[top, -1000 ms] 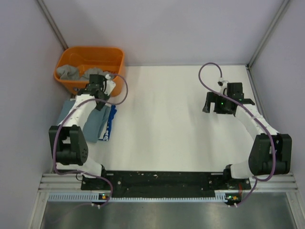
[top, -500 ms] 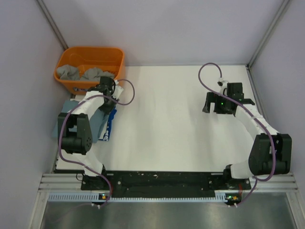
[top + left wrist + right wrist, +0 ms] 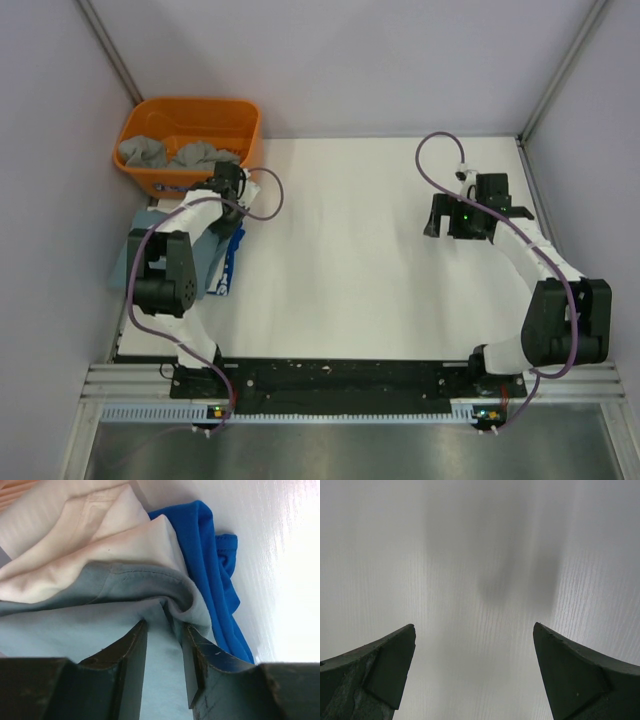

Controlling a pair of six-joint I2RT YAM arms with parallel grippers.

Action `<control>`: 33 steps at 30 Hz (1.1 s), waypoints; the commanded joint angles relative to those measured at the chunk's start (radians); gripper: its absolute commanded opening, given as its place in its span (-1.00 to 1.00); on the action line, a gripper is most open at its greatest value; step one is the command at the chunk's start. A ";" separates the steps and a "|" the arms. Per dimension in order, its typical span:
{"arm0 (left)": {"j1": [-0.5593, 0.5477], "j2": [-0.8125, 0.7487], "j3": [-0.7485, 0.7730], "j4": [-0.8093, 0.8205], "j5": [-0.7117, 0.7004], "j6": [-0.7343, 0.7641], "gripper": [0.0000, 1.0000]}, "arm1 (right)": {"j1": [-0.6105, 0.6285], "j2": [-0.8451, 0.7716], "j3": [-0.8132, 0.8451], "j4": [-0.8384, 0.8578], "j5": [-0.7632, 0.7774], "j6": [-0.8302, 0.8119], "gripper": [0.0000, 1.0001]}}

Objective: Fold and stack the t-shirts
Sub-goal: Smooth out wrinkles on the folded tshirt

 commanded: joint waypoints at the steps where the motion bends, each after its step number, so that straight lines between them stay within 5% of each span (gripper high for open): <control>1: -0.004 0.023 0.035 0.037 0.000 -0.018 -0.32 | 0.006 0.000 0.006 0.020 -0.015 -0.014 0.97; 5: -0.004 0.017 0.045 0.047 -0.034 -0.026 -1.00 | 0.005 -0.003 0.006 0.019 -0.015 -0.015 0.97; 15: -0.002 -0.146 0.054 0.021 -0.051 -0.026 -1.00 | 0.005 -0.001 0.008 0.022 -0.015 -0.015 0.97; 33: -0.034 -0.158 0.089 -0.100 0.242 -0.093 -1.00 | 0.005 0.002 0.009 0.020 -0.013 -0.015 0.98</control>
